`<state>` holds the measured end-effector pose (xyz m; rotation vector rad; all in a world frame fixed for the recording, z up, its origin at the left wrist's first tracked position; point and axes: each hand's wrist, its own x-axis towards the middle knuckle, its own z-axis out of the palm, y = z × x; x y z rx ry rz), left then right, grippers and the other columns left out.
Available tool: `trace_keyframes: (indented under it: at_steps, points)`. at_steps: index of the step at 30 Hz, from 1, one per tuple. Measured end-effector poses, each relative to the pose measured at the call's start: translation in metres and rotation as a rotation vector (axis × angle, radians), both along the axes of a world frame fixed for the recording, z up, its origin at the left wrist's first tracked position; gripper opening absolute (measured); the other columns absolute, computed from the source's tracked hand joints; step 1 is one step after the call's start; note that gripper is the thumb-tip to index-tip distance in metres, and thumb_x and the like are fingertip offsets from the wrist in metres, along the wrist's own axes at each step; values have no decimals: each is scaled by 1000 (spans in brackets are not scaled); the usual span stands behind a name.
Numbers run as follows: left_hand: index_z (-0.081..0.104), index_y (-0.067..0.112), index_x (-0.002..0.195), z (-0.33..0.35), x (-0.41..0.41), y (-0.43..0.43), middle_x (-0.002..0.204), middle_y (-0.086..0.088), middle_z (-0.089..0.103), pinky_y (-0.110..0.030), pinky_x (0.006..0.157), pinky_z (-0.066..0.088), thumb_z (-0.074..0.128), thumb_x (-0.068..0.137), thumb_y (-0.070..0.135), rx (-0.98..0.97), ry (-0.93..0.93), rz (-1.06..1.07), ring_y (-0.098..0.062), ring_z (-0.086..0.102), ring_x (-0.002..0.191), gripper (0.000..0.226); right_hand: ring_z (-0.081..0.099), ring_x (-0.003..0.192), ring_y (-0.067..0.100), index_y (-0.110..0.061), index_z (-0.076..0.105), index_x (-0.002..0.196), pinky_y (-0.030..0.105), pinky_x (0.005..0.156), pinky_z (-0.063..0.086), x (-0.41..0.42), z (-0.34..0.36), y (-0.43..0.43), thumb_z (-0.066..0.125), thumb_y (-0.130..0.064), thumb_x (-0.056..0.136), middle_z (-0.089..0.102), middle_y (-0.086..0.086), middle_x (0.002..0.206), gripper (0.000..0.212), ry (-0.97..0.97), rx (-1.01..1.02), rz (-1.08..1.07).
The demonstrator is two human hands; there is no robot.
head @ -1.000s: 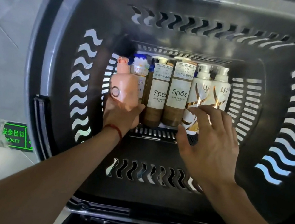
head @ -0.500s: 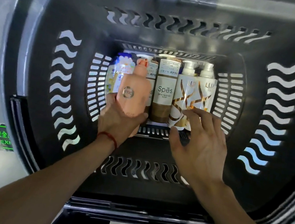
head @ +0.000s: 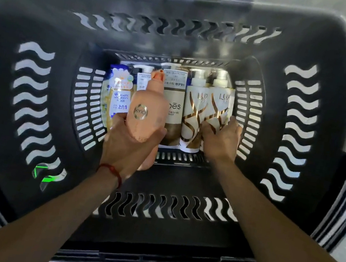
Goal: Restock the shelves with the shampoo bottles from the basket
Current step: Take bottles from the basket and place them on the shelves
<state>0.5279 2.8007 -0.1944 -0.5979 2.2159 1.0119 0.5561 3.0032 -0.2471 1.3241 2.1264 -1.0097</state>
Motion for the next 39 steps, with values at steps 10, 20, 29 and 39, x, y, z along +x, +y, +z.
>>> trace_keyframes:
  at_steps: [10, 20, 29, 39]
  points:
    - [41, 33, 109, -30, 1, -6, 96, 26, 50, -11, 64, 33, 87, 63, 61, -68, -6, 5, 13, 45, 84, 71, 53, 117, 19, -13, 46, 134, 32, 90, 50, 6, -32, 27, 74, -36, 95, 53, 4, 128, 53, -18, -90, 103]
    - [41, 25, 116, 45, 1, -9, 99, 14, 56, -26, 73, 44, 87, 65, 60, -72, -53, -23, -16, 57, 93, 78, 63, 93, 6, -21, 40, 118, 20, 72, 50, 17, 63, 15, 77, -39, 91, 61, -4, 108, 49, 78, -179, -40]
    - [47, 21, 117, 210, -2, -27, 109, 6, 65, -32, 76, 51, 93, 62, 52, -1, -23, 17, -18, 64, 94, 78, 70, 90, 20, -27, 62, 108, 42, 74, 62, 21, 266, -10, 74, -45, 89, 68, 8, 110, 29, 126, -260, -23]
    - [49, 30, 106, 410, 19, -52, 97, 19, 62, -26, 68, 51, 86, 46, 57, 154, 42, 107, 2, 63, 84, 75, 68, 67, 1, -16, 58, 123, 17, 54, 52, 48, 473, -58, 83, -37, 89, 74, -6, 93, 47, 353, -409, -200]
